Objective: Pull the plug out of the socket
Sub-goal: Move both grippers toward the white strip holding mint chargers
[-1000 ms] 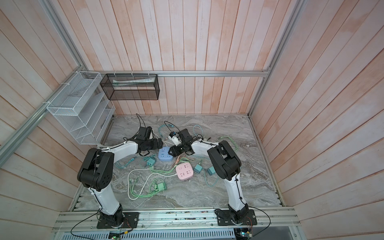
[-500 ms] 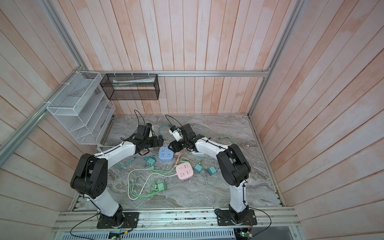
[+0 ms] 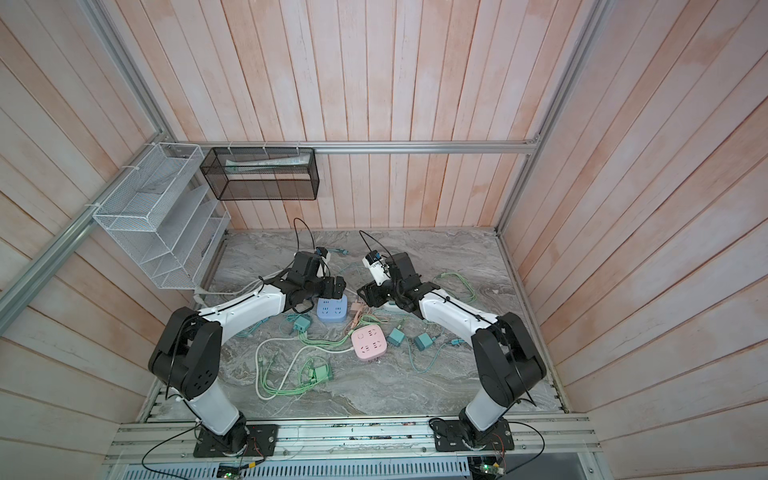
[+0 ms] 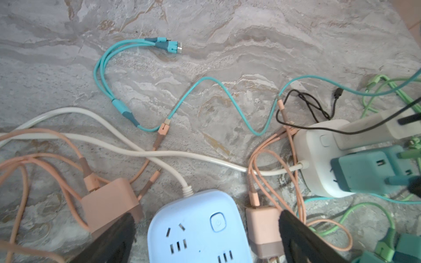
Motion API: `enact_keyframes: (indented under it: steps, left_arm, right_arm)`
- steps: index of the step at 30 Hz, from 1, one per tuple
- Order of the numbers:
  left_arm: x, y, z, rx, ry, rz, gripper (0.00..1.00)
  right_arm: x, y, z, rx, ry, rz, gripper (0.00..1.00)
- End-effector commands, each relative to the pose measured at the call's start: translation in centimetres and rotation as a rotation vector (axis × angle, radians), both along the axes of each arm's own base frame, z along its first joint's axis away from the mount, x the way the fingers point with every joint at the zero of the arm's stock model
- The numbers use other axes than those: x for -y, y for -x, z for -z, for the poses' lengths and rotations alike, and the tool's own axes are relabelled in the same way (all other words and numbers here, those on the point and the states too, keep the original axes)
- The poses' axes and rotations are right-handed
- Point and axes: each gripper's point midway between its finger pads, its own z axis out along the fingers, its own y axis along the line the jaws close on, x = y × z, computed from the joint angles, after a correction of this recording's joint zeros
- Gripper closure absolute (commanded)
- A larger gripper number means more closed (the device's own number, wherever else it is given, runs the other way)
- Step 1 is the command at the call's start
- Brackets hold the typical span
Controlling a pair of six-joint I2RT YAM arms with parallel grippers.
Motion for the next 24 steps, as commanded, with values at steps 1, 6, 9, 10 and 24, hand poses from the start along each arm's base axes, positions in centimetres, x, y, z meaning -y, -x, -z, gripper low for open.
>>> enact_keyframes:
  steps: [1, 6, 9, 10, 24]
  left_arm:
    - [2.5, -0.4, -0.3, 0.029, -0.008, 0.069, 0.00]
    - [6.6, 0.4, -0.5, 0.066, -0.017, 0.193, 0.00]
    - [8.8, 1.1, -0.2, 0.076, -0.020, 0.282, 0.00]
    - [9.5, 1.4, -0.1, 0.075, -0.018, 0.309, 0.00]
    - [15.8, 4.2, 2.1, 0.052, -0.019, 0.570, 0.15]
  right_arm:
    - [2.2, -0.3, -1.2, 0.058, -0.018, 0.083, 0.35]
    - [5.8, 0.5, -1.2, 0.074, -0.014, 0.176, 0.35]
    - [8.0, 0.8, -1.0, 0.056, -0.039, 0.231, 0.35]
    - [8.9, 0.9, -0.7, 0.043, -0.047, 0.254, 0.35]
    - [15.4, 1.0, 3.6, -0.113, -0.112, 0.420, 0.50]
